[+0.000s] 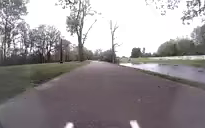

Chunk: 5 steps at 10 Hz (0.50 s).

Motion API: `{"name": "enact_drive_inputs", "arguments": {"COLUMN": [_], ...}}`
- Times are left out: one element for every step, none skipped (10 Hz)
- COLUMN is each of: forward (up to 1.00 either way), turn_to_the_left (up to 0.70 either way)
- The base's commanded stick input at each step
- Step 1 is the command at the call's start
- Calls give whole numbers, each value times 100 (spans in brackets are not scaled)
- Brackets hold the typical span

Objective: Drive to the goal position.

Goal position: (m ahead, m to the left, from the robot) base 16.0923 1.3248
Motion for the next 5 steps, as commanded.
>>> {"name": "enact_drive_inputs", "arguments": {"forward": [70,70,70,70,70], "turn_to_the_left": [0,0,0,0,0]}}
